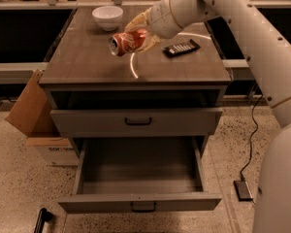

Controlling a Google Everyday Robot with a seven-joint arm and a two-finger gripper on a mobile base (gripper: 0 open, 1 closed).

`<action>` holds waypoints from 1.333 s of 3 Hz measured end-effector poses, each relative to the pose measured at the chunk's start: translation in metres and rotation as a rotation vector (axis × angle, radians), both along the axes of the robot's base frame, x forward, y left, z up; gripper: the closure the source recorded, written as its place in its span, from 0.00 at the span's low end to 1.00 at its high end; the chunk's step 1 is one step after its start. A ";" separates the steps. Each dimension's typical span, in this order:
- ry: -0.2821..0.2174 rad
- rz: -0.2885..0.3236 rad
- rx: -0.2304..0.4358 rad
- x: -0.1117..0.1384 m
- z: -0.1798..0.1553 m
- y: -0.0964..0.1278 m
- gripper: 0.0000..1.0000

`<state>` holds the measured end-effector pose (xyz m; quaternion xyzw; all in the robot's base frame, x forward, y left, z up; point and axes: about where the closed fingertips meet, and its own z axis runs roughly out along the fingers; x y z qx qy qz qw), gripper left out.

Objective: Pick coke can from middle drawer and place on counter

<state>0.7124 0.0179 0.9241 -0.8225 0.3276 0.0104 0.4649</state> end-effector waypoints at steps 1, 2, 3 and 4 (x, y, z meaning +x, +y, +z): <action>0.037 -0.043 -0.013 0.011 -0.007 -0.002 1.00; 0.066 -0.080 -0.027 0.022 -0.014 -0.004 1.00; 0.075 -0.113 -0.042 0.033 -0.018 -0.006 1.00; 0.082 -0.147 -0.053 0.043 -0.024 -0.010 1.00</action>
Offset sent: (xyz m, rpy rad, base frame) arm 0.0343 -0.0136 -0.0158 -0.0419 0.0918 -0.1319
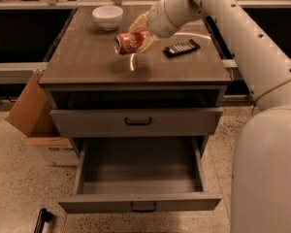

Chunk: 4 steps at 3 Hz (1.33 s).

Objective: Pick coke can from middle drawer and place on counter

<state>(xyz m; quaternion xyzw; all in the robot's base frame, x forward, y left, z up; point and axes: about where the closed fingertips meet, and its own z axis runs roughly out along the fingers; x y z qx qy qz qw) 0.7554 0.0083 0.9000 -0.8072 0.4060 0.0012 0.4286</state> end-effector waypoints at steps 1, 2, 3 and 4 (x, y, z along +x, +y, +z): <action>0.012 -0.032 -0.024 0.008 -0.006 -0.004 1.00; 0.019 -0.065 -0.051 0.016 -0.009 -0.009 0.82; 0.022 -0.083 -0.072 0.021 -0.012 -0.012 0.59; 0.032 -0.101 -0.091 0.025 -0.016 -0.015 0.36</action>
Offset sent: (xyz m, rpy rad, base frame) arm 0.0260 -0.0221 -0.0041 -0.0831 0.0179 -0.1138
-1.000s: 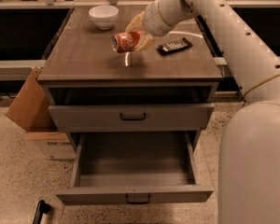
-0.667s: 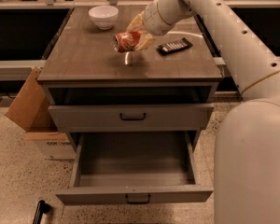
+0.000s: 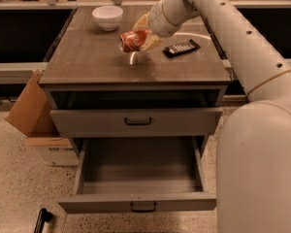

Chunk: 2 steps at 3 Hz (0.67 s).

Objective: Pick coke can from middle drawer and place on counter

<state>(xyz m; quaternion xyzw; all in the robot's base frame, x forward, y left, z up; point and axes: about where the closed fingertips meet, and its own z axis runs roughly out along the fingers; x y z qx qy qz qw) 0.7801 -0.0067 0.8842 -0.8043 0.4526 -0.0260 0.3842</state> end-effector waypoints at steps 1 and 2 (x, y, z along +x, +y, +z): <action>0.010 -0.013 -0.012 0.002 -0.004 -0.002 0.13; 0.013 -0.017 -0.015 0.002 -0.004 -0.004 0.00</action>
Offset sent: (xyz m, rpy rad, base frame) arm 0.0019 -0.0142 0.0032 -0.0204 0.0069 -0.0323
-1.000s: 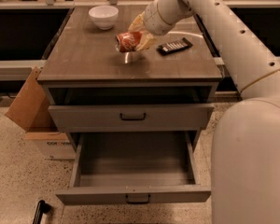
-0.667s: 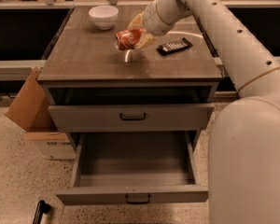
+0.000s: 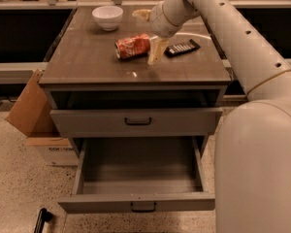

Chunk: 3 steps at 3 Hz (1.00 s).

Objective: Pick coke can from middle drawer and place on counter

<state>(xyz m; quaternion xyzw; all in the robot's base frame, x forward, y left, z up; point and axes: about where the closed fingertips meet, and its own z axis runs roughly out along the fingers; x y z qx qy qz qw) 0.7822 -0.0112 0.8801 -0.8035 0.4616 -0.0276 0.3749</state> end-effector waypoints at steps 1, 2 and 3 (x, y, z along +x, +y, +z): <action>-0.029 -0.012 0.012 -0.004 0.012 -0.011 0.00; -0.087 -0.028 0.052 -0.018 0.035 -0.028 0.00; -0.152 -0.052 0.101 -0.040 0.052 -0.051 0.00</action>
Offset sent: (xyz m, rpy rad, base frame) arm -0.0517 -0.0711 0.0677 0.1259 -0.1895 -0.0783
